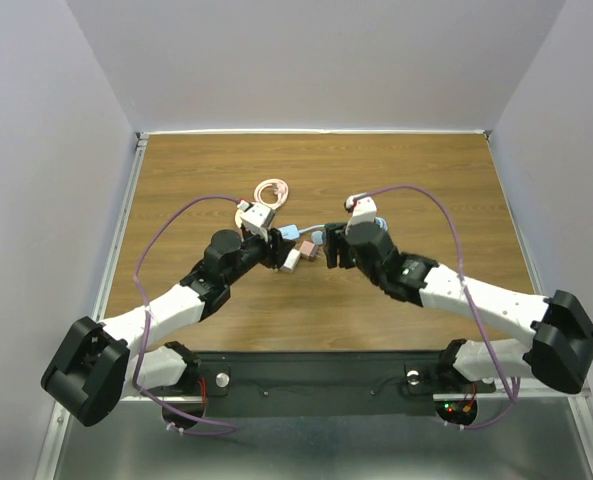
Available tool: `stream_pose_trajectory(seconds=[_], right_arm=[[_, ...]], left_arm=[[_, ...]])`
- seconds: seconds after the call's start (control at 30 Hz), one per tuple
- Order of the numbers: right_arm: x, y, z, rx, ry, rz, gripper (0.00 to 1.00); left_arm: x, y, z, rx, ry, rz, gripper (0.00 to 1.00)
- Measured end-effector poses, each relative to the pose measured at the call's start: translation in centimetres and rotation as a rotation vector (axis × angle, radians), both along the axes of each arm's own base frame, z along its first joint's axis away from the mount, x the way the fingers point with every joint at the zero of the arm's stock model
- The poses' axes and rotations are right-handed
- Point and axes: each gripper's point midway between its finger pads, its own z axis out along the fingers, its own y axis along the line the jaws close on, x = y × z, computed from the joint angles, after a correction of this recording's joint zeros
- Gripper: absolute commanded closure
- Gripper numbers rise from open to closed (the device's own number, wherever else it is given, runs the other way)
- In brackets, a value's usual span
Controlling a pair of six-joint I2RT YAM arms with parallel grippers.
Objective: Insert the plug
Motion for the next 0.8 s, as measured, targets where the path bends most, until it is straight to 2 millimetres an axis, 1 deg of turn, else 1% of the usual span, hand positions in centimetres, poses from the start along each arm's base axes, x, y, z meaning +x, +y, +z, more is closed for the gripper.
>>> stream_pose_trajectory(seconds=[0.07,0.17,0.23,0.3,0.37,0.5,0.57,0.63,0.7,0.8], right_arm=[[0.6,0.1,2.0,0.012,0.03,0.061,0.78],[1.0,0.7,4.2,0.018,0.074,0.154,0.78],[0.8,1.5,4.8,0.007,0.111,0.219,0.78],[0.7,2.8,5.1,0.01,0.151,0.295,0.77],[0.6,3.7,4.8,0.014,0.199,0.356,0.77],[0.4,4.3,3.1,0.008,0.32,0.439,0.77],[0.8,4.6,2.5,-0.003,0.365,0.462,0.77],[1.5,5.5,1.9,-0.007,0.405,0.494,0.78],[1.8,6.3,1.2,-0.01,0.431,0.519,0.78],[2.2,7.4,0.1,-0.019,0.475,0.556,0.78]], left_arm=[[0.4,0.6,-0.5,0.005,0.025,0.049,0.33],[0.9,1.6,-1.2,0.004,0.063,0.129,0.3],[1.2,2.0,-1.3,-0.008,0.08,0.168,0.28],[1.5,2.5,-1.5,-0.019,0.095,0.205,0.28],[1.8,3.1,-1.6,-0.025,0.108,0.242,0.28],[2.8,4.9,-2.0,-0.044,0.14,0.323,0.27],[3.5,6.2,-2.1,-0.065,0.156,0.37,0.27],[4.2,7.3,-2.2,-0.078,0.166,0.408,0.28],[4.8,8.5,-2.7,-0.084,0.184,0.444,0.28],[5.2,9.4,-4.3,-0.077,0.235,0.461,0.29]])
